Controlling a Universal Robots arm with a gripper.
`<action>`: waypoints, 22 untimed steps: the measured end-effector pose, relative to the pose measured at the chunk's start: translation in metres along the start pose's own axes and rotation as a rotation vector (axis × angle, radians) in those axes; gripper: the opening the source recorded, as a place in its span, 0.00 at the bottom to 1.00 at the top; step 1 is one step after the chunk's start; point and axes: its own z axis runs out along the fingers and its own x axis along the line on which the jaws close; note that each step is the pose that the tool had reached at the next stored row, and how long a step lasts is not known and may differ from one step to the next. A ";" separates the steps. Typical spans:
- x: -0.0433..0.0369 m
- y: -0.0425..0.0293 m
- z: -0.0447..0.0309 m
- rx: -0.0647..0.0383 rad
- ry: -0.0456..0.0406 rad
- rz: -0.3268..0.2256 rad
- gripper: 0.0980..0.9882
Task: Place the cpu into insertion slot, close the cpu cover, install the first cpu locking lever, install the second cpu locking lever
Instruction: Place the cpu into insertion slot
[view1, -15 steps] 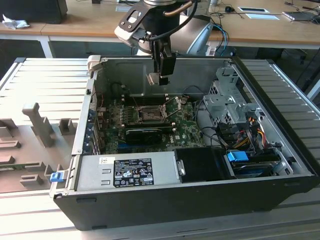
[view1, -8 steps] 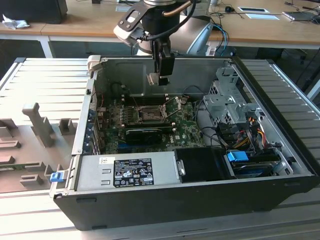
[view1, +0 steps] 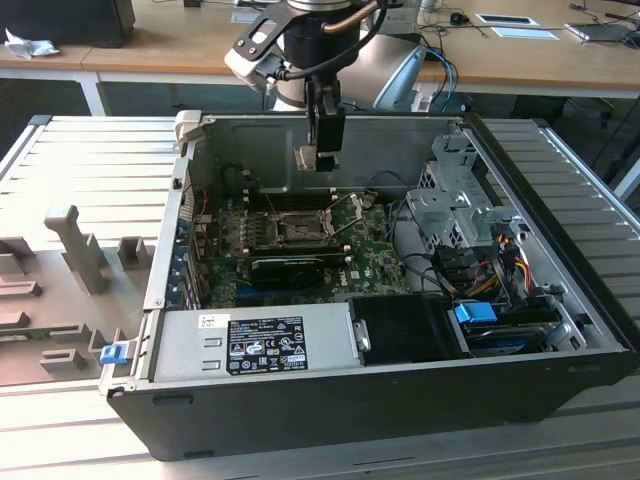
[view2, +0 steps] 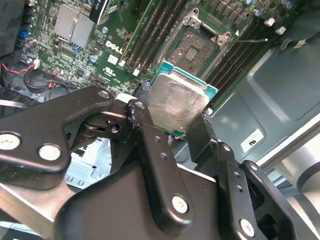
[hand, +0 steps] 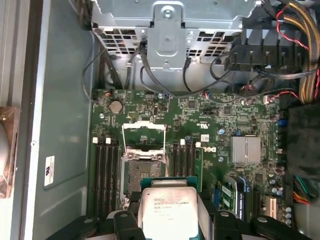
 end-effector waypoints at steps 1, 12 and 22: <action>0.0000 0.0000 0.0000 0.000 -0.0008 0.010 0.48; 0.0000 0.0000 0.0002 -0.003 -0.0108 0.127 0.48; 0.0000 0.0000 0.0003 -0.004 -0.0167 0.200 0.48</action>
